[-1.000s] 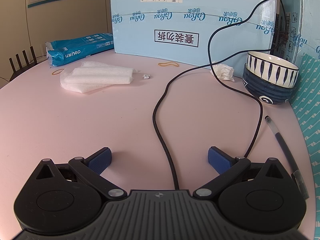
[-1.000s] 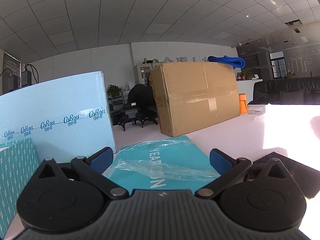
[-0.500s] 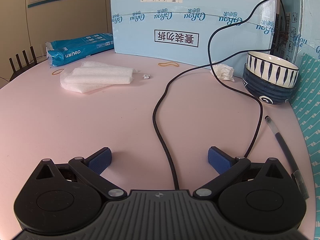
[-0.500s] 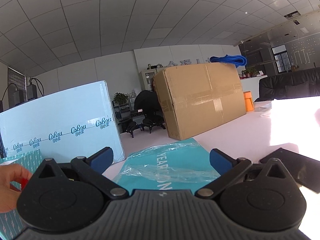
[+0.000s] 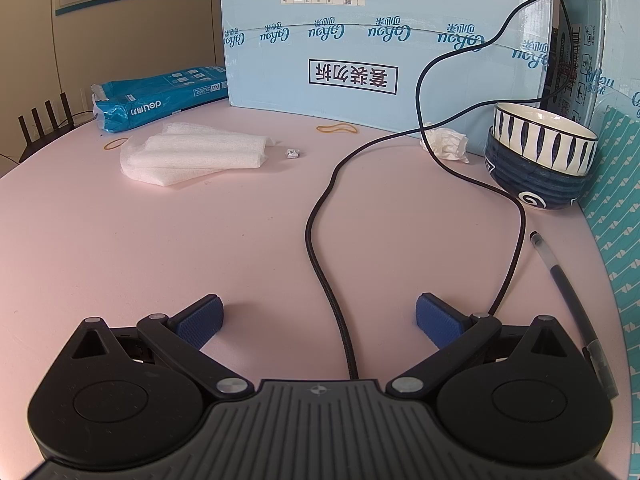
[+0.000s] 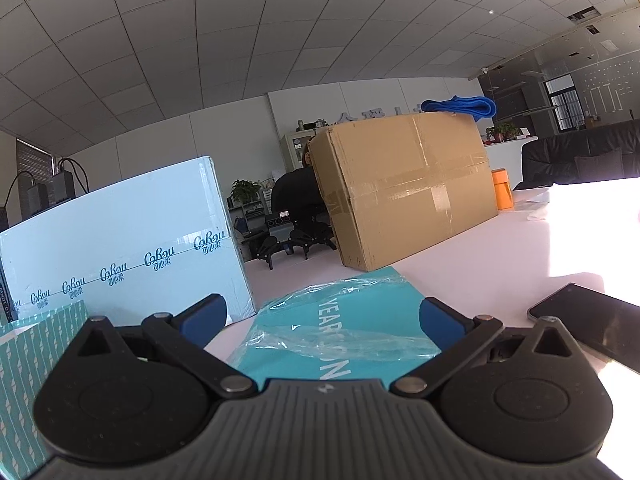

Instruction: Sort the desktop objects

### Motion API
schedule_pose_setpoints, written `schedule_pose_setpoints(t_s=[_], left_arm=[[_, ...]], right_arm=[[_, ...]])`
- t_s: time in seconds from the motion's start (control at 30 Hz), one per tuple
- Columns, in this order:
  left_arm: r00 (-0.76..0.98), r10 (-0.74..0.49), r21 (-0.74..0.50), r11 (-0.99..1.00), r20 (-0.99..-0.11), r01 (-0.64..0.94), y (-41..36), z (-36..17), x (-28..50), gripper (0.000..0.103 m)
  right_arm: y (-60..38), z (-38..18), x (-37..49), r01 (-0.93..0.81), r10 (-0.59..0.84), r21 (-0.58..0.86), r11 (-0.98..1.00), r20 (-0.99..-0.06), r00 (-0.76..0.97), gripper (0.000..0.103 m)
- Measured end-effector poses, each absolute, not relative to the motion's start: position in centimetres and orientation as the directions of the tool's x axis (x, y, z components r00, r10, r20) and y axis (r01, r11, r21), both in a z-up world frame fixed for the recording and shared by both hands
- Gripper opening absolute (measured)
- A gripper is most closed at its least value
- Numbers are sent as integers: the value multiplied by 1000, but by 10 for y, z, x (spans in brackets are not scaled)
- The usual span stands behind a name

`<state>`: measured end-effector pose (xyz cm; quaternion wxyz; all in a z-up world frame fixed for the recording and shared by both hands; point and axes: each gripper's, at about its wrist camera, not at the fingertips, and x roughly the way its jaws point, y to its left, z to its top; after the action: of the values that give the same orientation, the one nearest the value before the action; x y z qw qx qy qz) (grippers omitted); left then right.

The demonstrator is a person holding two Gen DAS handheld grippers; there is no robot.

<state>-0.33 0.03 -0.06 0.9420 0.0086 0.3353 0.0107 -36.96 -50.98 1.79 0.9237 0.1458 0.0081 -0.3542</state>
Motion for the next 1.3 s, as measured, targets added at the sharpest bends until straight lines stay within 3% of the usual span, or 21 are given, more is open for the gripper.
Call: schedule_pose_setpoints(t_s=[0.13, 1.3], left_arm=[[775, 26, 23, 1000, -632, -14, 0, -1, -3, 103], [777, 53, 15, 998, -627, -55, 0, 0, 4, 103]], right_arm=[[-507, 18, -372, 610, -604, 268, 746, -115, 789, 103], [-504, 16, -365, 663, -647, 236, 711, -152, 748, 103]])
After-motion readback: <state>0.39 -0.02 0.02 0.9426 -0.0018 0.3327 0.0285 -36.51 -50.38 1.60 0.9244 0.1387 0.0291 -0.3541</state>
